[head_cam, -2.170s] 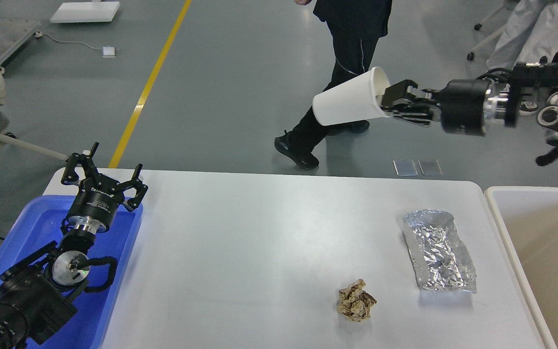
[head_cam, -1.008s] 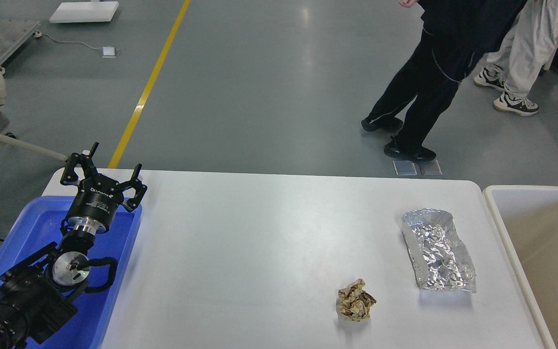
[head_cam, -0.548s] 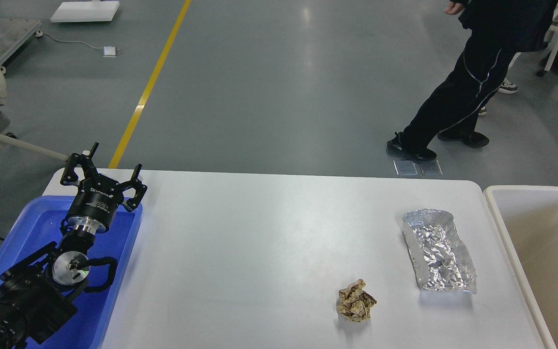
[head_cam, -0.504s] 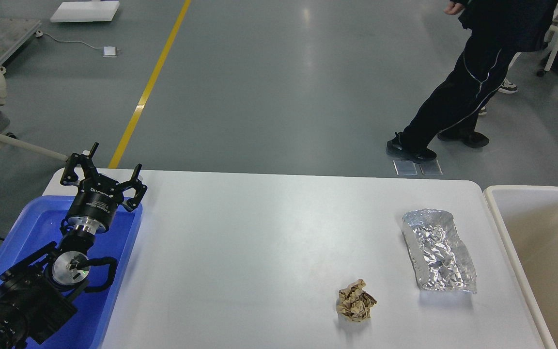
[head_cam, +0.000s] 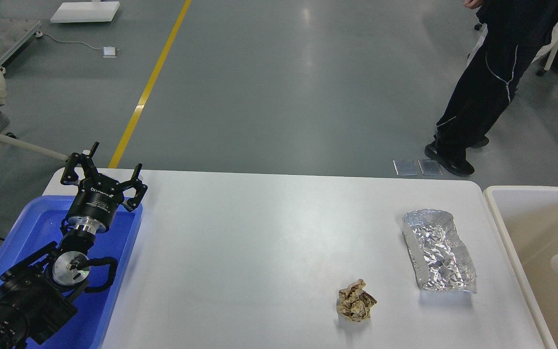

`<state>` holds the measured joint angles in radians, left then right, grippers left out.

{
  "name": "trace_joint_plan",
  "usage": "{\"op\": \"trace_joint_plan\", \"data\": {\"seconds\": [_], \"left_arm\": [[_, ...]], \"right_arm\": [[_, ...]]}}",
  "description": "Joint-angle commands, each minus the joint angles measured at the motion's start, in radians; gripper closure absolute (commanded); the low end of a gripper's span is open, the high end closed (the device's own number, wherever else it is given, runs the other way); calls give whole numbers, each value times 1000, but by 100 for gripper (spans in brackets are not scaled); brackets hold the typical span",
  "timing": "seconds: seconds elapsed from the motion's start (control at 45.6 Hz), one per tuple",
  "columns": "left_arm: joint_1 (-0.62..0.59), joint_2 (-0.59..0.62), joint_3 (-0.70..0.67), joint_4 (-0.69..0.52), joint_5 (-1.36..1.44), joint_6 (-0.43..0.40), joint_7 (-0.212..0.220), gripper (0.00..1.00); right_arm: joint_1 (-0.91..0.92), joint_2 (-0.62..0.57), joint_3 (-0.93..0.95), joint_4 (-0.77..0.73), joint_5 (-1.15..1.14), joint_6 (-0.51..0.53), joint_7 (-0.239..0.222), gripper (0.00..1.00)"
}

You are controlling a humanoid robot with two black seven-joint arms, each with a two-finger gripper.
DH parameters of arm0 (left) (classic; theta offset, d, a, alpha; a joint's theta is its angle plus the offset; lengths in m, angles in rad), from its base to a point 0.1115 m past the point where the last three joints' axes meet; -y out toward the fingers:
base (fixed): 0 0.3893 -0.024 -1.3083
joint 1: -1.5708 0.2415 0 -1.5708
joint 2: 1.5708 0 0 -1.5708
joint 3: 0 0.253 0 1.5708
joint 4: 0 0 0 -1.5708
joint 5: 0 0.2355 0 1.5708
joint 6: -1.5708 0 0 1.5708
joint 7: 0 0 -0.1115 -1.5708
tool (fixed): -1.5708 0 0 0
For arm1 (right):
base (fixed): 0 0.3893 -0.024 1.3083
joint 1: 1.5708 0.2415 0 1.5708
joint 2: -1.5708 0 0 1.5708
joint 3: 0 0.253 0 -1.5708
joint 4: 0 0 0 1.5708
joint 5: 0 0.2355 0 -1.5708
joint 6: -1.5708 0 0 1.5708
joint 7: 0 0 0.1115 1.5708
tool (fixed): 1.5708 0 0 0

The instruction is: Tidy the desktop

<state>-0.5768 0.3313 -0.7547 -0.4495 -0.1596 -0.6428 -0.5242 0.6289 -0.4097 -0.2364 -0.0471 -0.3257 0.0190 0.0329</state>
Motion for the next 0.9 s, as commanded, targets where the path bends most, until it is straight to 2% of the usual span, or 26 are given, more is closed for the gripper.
{"op": "trace_joint_plan", "data": {"seconds": [0.0, 0.153, 0.175, 0.241, 0.307, 0.351, 0.417, 0.46, 0.702, 0.877], "left_arm": [[0, 0, 0, 0, 0, 0, 0, 0], [0, 0, 0, 0, 0, 0, 0, 0], [0, 0, 0, 0, 0, 0, 1, 0], [0, 0, 0, 0, 0, 0, 0, 0], [0, 0, 0, 0, 0, 0, 1, 0], [0, 0, 0, 0, 0, 0, 0, 0], [0, 0, 0, 0, 0, 0, 0, 0], [0, 0, 0, 0, 0, 0, 0, 0], [0, 0, 0, 0, 0, 0, 0, 0], [0, 0, 0, 0, 0, 0, 0, 0]], "right_arm": [[-14, 23, 9, 0, 5, -10, -1, 100], [-12, 22, 6, 0, 5, -30, 2, 100], [-12, 22, 5, 0, 5, -40, 2, 95], [-12, 22, -1, 1, 5, -82, 2, 62], [-11, 20, -1, 3, 5, -123, 4, 34], [-11, 20, 0, 3, 5, -148, 4, 19], [-11, 22, 8, 4, 5, -177, 5, 5], [-9, 22, 9, 6, 5, -186, 5, 3], [34, 12, 26, 23, 8, -172, 4, 1], [126, -72, 205, 113, 11, -169, 4, 0]]}}
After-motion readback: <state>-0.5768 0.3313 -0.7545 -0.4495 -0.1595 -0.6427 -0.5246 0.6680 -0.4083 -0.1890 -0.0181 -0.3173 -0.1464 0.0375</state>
